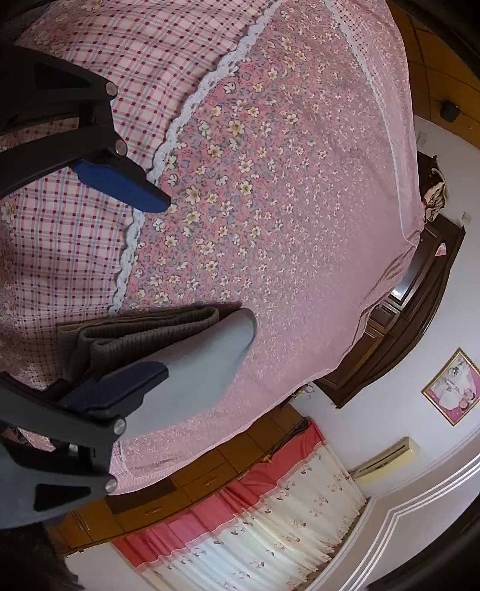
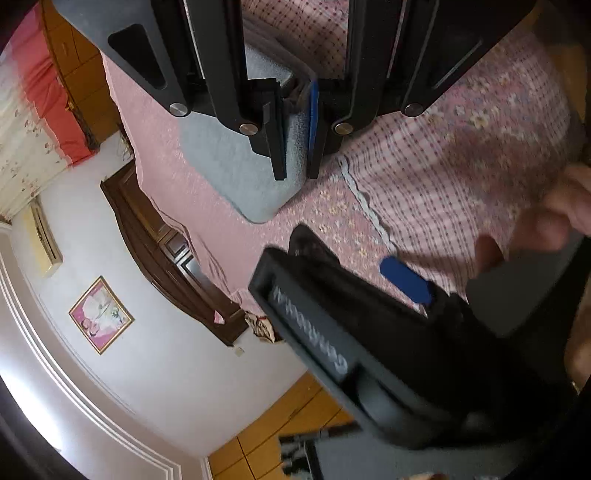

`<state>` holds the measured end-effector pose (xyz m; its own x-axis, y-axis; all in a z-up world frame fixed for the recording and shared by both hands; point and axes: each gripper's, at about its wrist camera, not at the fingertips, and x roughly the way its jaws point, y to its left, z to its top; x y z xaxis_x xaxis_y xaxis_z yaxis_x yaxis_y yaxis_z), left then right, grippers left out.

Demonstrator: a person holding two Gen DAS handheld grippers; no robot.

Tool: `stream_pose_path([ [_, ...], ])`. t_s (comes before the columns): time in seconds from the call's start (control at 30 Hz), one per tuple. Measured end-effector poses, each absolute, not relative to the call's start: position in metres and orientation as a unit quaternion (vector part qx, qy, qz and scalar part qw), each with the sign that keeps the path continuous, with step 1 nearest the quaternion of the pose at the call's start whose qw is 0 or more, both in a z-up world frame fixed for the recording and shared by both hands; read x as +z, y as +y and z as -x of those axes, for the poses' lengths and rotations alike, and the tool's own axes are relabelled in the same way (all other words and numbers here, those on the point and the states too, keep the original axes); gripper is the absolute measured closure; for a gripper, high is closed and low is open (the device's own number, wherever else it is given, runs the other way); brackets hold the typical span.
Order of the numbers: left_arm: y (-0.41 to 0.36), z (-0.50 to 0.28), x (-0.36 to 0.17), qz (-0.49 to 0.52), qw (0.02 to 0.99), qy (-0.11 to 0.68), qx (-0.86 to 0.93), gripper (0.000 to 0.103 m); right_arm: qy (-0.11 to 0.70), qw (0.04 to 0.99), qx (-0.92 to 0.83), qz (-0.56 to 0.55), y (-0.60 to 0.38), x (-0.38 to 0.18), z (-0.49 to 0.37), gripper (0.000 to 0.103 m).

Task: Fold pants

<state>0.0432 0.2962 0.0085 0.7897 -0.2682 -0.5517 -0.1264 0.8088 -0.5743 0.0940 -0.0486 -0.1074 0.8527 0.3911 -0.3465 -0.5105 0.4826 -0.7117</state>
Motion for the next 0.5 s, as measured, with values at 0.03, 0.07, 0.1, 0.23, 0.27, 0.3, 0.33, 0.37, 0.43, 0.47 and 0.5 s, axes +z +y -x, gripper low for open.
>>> stream_pose_path([
  [0.03, 0.295, -0.044, 0.007, 0.308, 0.894, 0.322, -0.040, 0.017, 0.066, 0.855, 0.264, 0.442, -0.048, -0.110, -0.093, 0.092],
  [0.07, 0.295, -0.044, 0.007, 0.308, 0.894, 0.324, -0.041, 0.017, 0.063, 0.850, 0.262, 0.452, -0.048, -0.114, -0.092, 0.092],
  [0.1, 0.294, -0.045, 0.006, 0.308, 0.893, 0.325, -0.042, 0.017, 0.057, 0.844, 0.260, 0.466, -0.048, -0.121, -0.089, 0.091],
  [0.23, 0.286, -0.047, 0.005, 0.309, 0.891, 0.330, -0.045, 0.018, 0.028, 0.833, 0.267, 0.484, -0.055, -0.120, -0.065, 0.088],
  [0.27, 0.285, -0.046, 0.008, 0.314, 0.889, 0.330, -0.049, 0.018, 0.025, 0.838, 0.279, 0.468, -0.061, -0.113, -0.060, 0.087],
  [0.3, 0.284, -0.045, 0.013, 0.315, 0.890, 0.326, -0.054, 0.018, 0.031, 0.853, 0.295, 0.429, -0.075, -0.097, -0.058, 0.084],
  [0.33, 0.284, -0.045, 0.019, 0.313, 0.891, 0.322, -0.058, 0.018, 0.045, 0.870, 0.307, 0.384, -0.089, -0.082, -0.061, 0.078],
  [0.37, 0.280, -0.045, 0.031, 0.302, 0.898, 0.315, -0.061, 0.018, 0.069, 0.887, 0.320, 0.326, -0.110, -0.065, -0.069, 0.077],
  [0.43, 0.270, -0.048, 0.050, 0.269, 0.910, 0.309, -0.061, 0.018, 0.142, 0.918, 0.327, 0.174, -0.168, -0.031, -0.109, 0.077],
  [0.47, 0.261, -0.052, 0.059, 0.254, 0.915, 0.307, -0.062, 0.018, 0.167, 0.923, 0.326, 0.116, -0.192, -0.024, -0.123, 0.077],
  [0.5, 0.255, -0.054, 0.066, 0.245, 0.918, 0.305, -0.065, 0.018, 0.198, 0.924, 0.324, 0.037, -0.224, -0.017, -0.142, 0.077],
])
